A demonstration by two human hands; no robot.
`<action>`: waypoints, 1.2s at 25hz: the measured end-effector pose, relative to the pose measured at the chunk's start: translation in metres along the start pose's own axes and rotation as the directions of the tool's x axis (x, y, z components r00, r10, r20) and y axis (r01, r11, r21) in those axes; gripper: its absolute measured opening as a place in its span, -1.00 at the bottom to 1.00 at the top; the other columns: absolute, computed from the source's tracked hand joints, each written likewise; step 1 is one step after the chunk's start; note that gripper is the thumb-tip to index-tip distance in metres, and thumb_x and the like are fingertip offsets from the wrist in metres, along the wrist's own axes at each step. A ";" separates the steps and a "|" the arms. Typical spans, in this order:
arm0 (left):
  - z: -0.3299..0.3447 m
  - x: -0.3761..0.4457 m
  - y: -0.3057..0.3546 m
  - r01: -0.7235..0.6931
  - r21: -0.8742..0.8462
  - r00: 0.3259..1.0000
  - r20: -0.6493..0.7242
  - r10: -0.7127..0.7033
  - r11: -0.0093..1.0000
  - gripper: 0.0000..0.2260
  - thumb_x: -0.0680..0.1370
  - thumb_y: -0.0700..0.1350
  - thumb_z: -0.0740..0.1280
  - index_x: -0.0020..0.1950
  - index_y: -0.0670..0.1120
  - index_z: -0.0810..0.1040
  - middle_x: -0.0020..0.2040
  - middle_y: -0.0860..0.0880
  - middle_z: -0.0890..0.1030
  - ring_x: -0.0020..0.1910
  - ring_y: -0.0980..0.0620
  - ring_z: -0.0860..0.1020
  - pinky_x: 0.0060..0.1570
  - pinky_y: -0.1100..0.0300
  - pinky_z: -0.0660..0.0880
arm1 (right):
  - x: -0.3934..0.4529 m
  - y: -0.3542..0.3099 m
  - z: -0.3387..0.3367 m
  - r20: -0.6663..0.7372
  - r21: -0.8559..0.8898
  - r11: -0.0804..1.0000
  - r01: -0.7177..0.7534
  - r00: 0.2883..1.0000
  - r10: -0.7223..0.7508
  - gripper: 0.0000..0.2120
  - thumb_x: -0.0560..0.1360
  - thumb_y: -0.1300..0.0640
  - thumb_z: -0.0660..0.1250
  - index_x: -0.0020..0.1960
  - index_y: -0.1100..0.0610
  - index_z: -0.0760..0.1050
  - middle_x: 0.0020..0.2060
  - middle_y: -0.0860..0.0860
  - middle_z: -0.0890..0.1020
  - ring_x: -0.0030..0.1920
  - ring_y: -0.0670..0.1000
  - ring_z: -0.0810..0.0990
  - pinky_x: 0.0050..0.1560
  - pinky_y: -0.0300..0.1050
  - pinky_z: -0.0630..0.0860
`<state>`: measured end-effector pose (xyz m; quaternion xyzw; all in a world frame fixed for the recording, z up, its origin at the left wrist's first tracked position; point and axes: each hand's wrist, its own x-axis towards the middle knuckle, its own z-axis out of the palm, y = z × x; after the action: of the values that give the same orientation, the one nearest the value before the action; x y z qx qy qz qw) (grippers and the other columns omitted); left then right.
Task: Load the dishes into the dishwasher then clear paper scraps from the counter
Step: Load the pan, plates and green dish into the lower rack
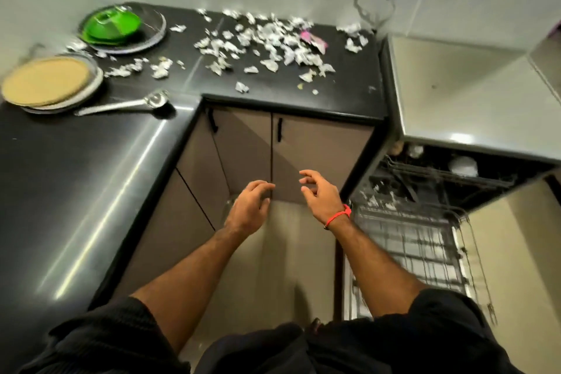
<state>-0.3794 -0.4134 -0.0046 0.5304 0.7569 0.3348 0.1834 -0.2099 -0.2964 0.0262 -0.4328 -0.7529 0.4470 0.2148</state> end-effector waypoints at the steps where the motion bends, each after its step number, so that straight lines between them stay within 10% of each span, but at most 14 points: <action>1: -0.014 0.010 -0.002 0.005 0.000 0.999 -0.041 -0.005 1.000 -0.65 0.52 -0.30 0.35 0.29 -0.10 0.58 0.27 -0.07 0.54 0.23 -0.05 0.55 0.29 0.04 0.49 | 0.018 -0.013 0.004 -0.007 0.021 1.000 0.021 1.000 -0.021 -0.66 0.51 0.31 0.29 0.25 0.07 0.51 -0.02 -0.02 0.62 -0.15 -0.02 0.64 0.00 -0.26 0.51; 14: -0.142 0.148 -0.070 0.194 0.071 0.910 -0.384 -0.153 0.978 -0.64 0.55 -0.27 0.37 0.33 -0.07 0.57 0.31 -0.03 0.52 0.29 0.05 0.50 0.38 0.25 0.36 | 0.242 -0.123 0.092 0.166 0.324 0.943 0.081 0.976 -0.141 -0.72 0.54 0.27 0.29 0.19 0.01 0.51 -0.01 -0.01 0.66 -0.09 0.03 0.68 -0.04 -0.06 0.61; 30: -0.300 0.218 -0.249 0.556 -0.208 0.503 -0.686 -0.525 0.805 -0.68 0.54 -0.23 0.35 0.28 -0.04 0.57 0.26 -0.02 0.56 0.24 -0.04 0.51 0.30 0.14 0.40 | 0.400 -0.242 0.256 0.561 0.330 0.940 0.091 0.782 -0.272 -0.63 0.55 0.21 0.31 0.32 -0.06 0.48 0.18 -0.05 0.61 0.09 -0.10 0.62 0.01 -0.17 0.57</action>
<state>-0.8194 -0.3581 0.0507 0.0971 0.8993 0.4243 -0.0414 -0.7161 -0.1381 0.0791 -0.1584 -0.7479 0.6410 0.0685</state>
